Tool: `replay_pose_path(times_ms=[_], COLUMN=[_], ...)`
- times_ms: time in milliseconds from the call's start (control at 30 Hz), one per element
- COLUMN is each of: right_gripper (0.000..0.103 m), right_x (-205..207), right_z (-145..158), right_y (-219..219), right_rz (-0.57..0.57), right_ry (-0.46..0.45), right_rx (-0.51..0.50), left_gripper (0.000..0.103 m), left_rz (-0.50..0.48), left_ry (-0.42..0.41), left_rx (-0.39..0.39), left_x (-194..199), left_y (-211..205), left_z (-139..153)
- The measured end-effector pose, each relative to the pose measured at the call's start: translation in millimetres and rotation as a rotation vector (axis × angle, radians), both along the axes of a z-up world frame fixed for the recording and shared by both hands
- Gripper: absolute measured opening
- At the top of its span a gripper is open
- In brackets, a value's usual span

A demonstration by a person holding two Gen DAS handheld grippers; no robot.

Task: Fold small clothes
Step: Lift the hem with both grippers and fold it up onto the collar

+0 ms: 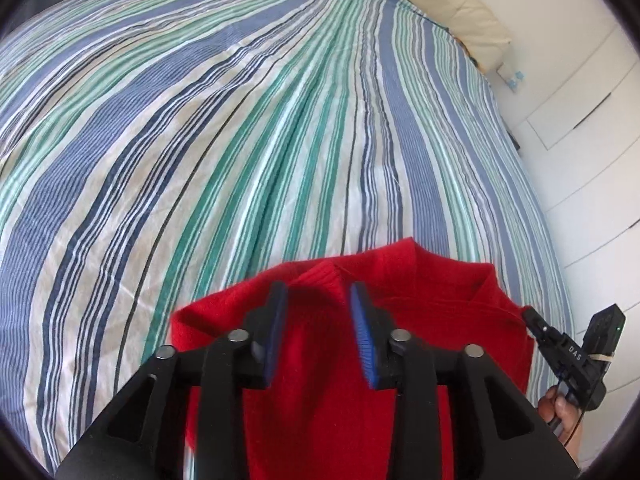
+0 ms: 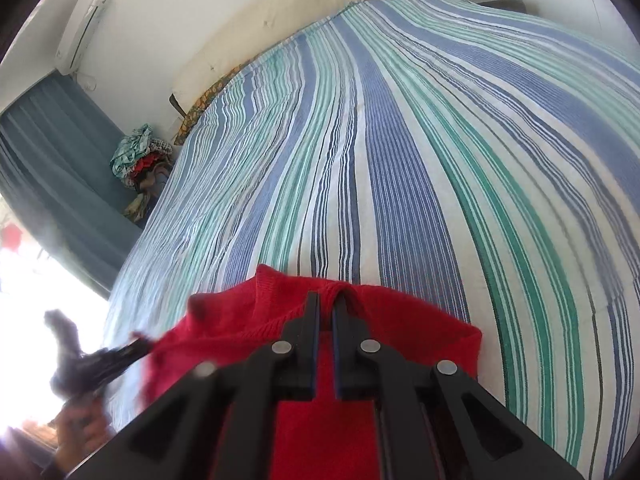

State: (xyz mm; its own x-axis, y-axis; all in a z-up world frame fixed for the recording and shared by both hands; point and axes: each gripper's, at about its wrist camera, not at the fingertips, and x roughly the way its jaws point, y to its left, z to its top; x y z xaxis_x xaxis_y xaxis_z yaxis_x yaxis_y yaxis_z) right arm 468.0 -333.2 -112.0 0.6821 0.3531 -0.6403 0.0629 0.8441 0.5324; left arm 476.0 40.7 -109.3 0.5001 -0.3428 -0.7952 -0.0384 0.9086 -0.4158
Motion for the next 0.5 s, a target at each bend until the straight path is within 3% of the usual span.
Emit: replay_pose_path(times_ms=[33, 67, 133, 167, 233, 300, 433, 500], right_gripper=[0.008, 0.011, 0.052, 0.061, 0.064, 0.064, 0.064, 0.064], right_x=[6, 9, 9, 6, -8, -23, -75, -106], right_z=[-5, -8, -6, -2, 15, 34, 54, 41], right_y=[1, 1, -2, -5, -8, -3, 40, 62], right_rz=[0.001, -0.007, -0.043, -0.066, -0.095, -0.042, 0.247, 0.38], right_ry=[0.012, 0.017, 0.007, -0.012, -0.068, -0.119, -0.196, -0.184], right_rx=[-0.005, -0.014, -0.045, -0.051, -0.084, -0.137, -0.188, -0.189], left_gripper=[0.073, 0.074, 0.074, 0.074, 0.074, 0.075, 0.096, 0.096], left_rz=[0.025, 0.052, 0.083, 0.084, 0.055, -0.025, -0.214, -0.269], left_ry=[-0.015, -0.041, -0.074, -0.095, -0.147, -0.194, -0.234, -0.176], left_rx=[-0.003, -0.004, -0.003, 0.004, 0.052, 0.086, 0.139, 0.209], left_x=[2, 1, -2, -8, -28, -56, -132, -153], left_y=[5, 12, 23, 26, 24, 12, -23, -40], left_z=[2, 6, 15, 22, 36, 45, 30, 0])
